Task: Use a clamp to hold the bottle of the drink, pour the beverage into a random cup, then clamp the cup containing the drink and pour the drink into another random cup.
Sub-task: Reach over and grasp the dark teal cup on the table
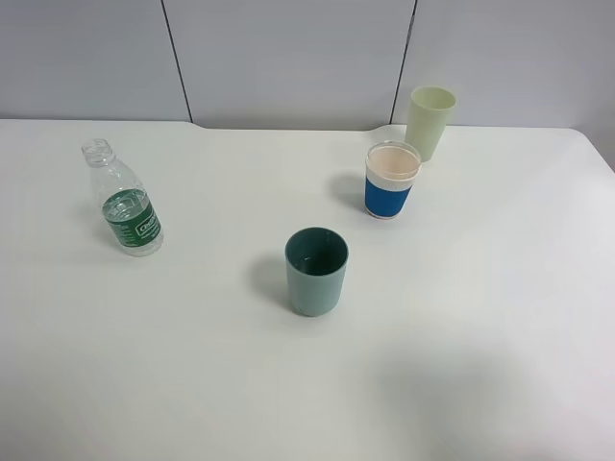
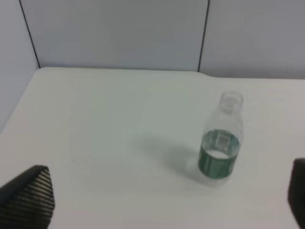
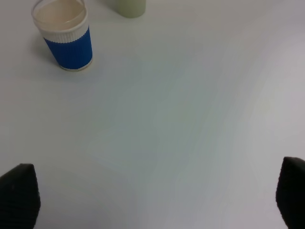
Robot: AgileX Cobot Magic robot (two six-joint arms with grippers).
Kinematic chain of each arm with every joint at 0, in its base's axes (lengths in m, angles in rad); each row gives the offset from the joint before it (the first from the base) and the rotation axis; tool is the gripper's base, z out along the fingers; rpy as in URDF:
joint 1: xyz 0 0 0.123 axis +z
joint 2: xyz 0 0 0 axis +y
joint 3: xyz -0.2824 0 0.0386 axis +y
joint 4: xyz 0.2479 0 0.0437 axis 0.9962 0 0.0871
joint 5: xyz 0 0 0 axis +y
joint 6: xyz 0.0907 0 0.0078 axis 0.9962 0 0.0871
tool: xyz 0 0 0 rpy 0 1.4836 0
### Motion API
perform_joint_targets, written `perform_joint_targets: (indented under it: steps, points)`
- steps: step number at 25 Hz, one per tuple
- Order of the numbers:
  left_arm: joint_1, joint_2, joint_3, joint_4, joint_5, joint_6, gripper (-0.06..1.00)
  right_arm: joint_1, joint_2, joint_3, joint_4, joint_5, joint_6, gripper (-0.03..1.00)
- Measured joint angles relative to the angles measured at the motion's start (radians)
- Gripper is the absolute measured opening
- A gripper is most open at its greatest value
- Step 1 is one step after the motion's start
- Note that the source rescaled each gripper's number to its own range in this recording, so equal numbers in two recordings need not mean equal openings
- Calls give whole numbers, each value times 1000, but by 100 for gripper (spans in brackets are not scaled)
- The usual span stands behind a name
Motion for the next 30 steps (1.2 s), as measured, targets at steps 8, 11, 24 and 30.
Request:
perform_joint_targets:
  steps: [8, 11, 24, 30]
  points:
    - [63, -1, 71, -43, -3, 0, 100, 0, 0, 0, 0, 0, 0, 100]
    - [138, -1, 71, -61, -9, 0, 100, 0, 0, 0, 0, 0, 0, 100]
    - [180, -1, 71, -74, -2, 0, 100, 0, 0, 0, 0, 0, 1, 100]
    - [130, -1, 74, -101, 74, 102, 100, 0, 0, 0, 0, 0, 1, 100]
